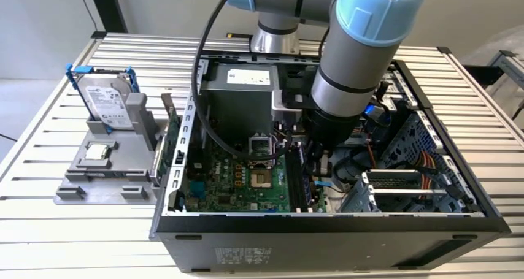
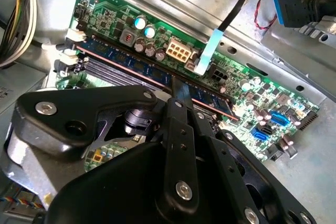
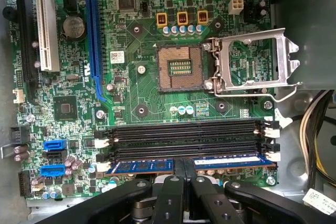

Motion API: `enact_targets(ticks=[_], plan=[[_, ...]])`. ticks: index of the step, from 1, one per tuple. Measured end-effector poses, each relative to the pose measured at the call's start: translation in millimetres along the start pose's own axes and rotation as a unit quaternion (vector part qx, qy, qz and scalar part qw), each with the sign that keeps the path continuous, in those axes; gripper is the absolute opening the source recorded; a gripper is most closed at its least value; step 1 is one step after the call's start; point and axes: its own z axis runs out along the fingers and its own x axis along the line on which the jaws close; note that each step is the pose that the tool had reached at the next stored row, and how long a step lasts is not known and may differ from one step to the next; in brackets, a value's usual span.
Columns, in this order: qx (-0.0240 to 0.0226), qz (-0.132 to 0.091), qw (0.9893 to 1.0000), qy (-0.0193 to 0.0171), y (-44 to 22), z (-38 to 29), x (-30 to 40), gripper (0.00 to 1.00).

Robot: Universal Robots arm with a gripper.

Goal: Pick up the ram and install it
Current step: 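Press down the ram until it locks into place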

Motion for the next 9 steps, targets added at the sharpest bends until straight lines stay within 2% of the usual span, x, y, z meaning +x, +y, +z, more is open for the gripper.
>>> enact_targets(ticks=[4,9], plan=[[0.0000,0.000,1.0000,0.0000,0.0,1.5,0.0,0.00],[-0.0002,0.000,1.0000,0.0012,-0.2,7.4,-0.2,0.00]])
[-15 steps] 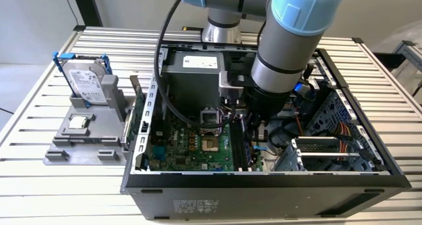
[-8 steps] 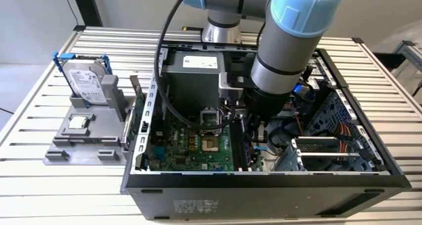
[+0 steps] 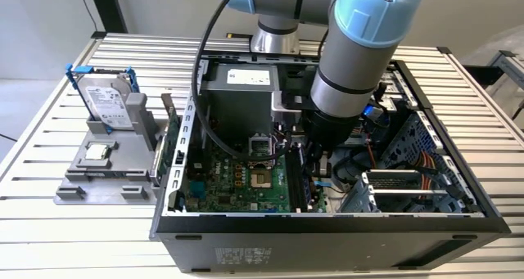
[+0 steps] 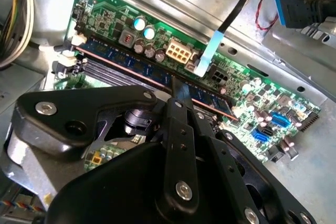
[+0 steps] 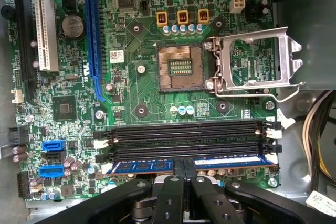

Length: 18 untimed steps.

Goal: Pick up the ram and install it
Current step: 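Press down the ram until it locks into place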

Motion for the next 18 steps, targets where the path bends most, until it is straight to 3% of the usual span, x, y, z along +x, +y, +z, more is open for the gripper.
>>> enact_targets(ticks=[3,7,15,18], plan=[[-0.0001,0.000,1.0000,0.0005,0.0,-1.0,-0.3,0.00],[0.0002,0.000,1.0000,-0.0026,-0.2,-5.0,-0.3,0.00],[-0.0033,0.000,1.0000,-0.0011,0.6,-36.7,0.3,0.00],[-0.0037,0.000,1.0000,-0.0011,0.8,-45.6,0.4,0.00]])
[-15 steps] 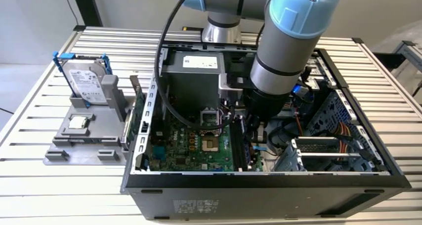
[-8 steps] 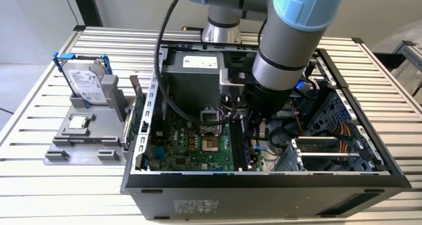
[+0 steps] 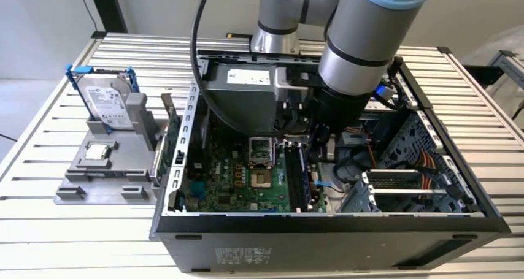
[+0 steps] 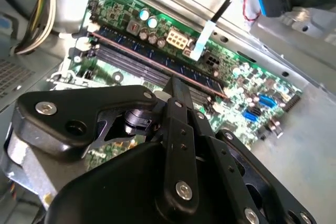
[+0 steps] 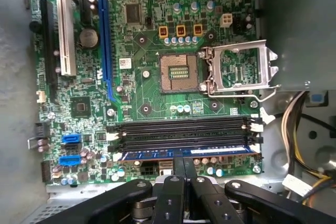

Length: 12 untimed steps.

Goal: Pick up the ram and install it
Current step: 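Press down the ram until it locks into place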

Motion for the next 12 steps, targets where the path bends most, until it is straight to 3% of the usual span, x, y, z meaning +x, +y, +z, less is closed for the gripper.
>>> enact_targets(ticks=[5,12], plan=[[-0.0025,0.000,1.0000,0.0010,0.3,-8.3,0.0,0.00],[-0.0112,0.000,0.9999,0.0017,0.3,-8.5,0.1,0.00]])
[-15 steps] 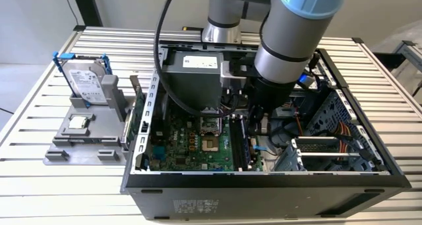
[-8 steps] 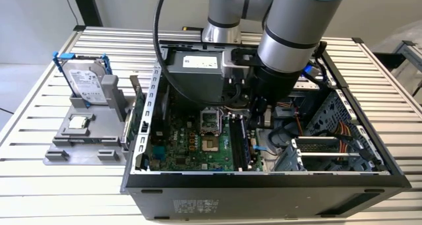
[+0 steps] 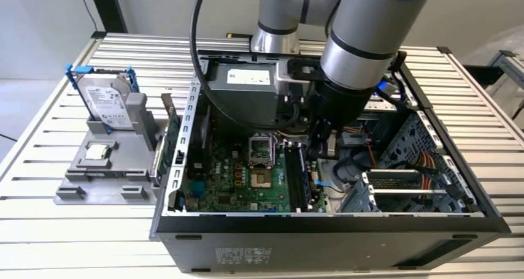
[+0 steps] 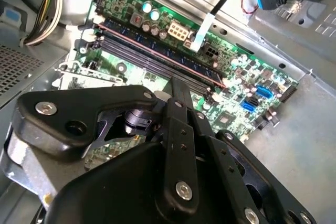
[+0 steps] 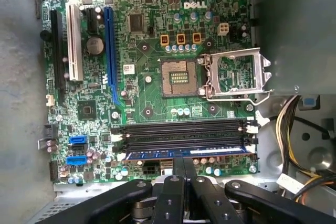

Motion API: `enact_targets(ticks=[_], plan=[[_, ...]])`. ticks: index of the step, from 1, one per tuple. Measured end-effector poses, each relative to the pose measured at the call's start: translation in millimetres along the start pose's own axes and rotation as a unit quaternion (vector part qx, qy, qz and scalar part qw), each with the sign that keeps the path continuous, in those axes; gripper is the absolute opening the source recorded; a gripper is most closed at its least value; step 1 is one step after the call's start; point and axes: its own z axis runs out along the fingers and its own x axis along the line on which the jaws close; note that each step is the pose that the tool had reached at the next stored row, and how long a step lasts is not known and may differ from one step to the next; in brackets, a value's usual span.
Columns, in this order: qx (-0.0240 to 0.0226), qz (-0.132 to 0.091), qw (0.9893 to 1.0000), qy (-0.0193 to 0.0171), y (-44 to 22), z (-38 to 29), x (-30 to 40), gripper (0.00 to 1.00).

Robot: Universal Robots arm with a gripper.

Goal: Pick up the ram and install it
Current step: 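Press down the ram until it locks into place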

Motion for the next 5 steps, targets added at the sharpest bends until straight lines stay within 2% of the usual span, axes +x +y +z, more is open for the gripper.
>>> enact_targets(ticks=[5], plan=[[-0.0063,0.000,1.0000,0.0005,0.0,0.0,0.0,0.00]])
